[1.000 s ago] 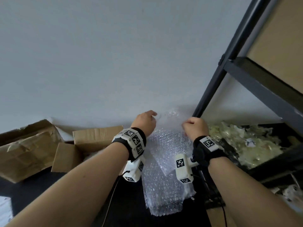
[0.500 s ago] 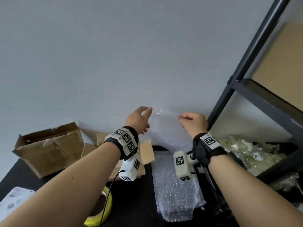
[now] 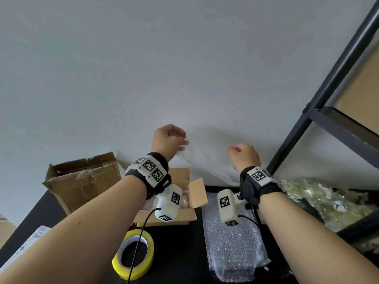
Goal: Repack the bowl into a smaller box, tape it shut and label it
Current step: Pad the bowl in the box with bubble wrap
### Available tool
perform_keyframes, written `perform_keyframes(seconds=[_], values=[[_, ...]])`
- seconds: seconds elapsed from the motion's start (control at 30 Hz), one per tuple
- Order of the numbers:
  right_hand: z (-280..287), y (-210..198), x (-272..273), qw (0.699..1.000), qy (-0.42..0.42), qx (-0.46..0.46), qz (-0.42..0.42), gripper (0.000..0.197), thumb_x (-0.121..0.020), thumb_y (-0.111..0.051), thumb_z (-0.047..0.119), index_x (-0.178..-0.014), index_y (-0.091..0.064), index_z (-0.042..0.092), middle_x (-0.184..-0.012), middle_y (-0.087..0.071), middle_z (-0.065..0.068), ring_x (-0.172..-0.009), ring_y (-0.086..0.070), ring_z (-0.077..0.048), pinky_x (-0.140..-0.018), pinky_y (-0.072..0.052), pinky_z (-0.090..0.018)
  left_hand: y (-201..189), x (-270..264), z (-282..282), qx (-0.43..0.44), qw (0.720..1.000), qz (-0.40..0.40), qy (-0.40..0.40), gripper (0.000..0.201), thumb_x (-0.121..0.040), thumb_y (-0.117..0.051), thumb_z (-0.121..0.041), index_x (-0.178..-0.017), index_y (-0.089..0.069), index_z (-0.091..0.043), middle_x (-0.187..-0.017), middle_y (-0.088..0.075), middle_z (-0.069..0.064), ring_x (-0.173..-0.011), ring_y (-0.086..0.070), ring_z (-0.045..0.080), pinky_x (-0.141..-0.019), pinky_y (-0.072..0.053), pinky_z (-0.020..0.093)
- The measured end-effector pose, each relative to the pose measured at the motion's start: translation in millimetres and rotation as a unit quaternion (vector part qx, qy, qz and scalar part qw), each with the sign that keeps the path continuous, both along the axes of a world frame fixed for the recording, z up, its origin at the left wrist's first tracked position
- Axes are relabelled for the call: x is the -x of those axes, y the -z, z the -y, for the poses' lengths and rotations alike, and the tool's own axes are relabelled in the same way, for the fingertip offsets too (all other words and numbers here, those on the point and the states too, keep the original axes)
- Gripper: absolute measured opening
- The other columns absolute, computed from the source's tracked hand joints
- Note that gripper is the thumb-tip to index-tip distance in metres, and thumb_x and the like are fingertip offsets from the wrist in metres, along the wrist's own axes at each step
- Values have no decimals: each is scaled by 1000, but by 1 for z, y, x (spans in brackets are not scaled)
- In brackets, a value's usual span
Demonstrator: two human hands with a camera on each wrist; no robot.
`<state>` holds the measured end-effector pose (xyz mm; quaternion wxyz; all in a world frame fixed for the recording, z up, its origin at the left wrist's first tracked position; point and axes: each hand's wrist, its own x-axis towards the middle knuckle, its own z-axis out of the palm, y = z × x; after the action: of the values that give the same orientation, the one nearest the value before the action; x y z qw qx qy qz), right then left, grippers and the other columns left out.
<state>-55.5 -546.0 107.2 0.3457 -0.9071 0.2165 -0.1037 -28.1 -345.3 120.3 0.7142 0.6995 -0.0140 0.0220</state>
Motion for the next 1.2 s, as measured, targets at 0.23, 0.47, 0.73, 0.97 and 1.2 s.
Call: perform_keyframes(seconds=[0.23, 0.47, 0.73, 0.97, 1.2], values=[[-14, 33, 1, 974, -40, -155, -161, 52, -99, -43, 40, -127, -52, -3, -119, -58, -23, -102, -59, -36, -96, -46, -43, 7, 4, -28, -1, 999, 10, -32, 33, -79, -40, 20, -69, -49, -10, -73, -57, 5, -58, -67, 7, -56, -55, 24], [-33, 50, -8, 969, 2, -244, -45, 54, -84, -58, -3, -131, -49, 22, -99, -65, -12, -79, -63, -26, -80, -54, -39, 24, 8, -65, -182, 979, -44, -83, 29, -79, -49, 3, -100, -48, -18, -83, -65, 6, -75, -67, 23, -69, -55, 36], [-56, 57, -10, 969, -164, -116, -146, 49, -74, -61, -9, -110, -71, 23, -83, -69, -9, -67, -57, -17, -55, -47, -18, 76, 13, -121, -439, 884, -158, -30, 71, -89, -55, -39, -148, -18, -29, -134, -53, 10, -110, -58, 29, -88, -48, 35], [-63, 68, -12, 934, -263, 20, -243, 58, -74, -59, -11, -118, -67, 27, -95, -70, -2, -43, -50, -4, -40, -38, -13, 89, 15, -121, -560, 827, -43, 14, 43, -82, -69, -27, -123, -56, -24, -134, -43, 3, -128, -38, 22, -106, -36, 36], [-63, 78, -14, 906, -309, 105, -270, 61, -80, -50, -13, -122, -64, 29, -141, -51, -1, -77, -60, -10, -60, -46, -17, 95, 9, -97, -616, 765, 7, 186, 54, -80, -71, -22, -131, -53, -31, -130, -53, -4, -123, -46, 17, -103, -42, 34]])
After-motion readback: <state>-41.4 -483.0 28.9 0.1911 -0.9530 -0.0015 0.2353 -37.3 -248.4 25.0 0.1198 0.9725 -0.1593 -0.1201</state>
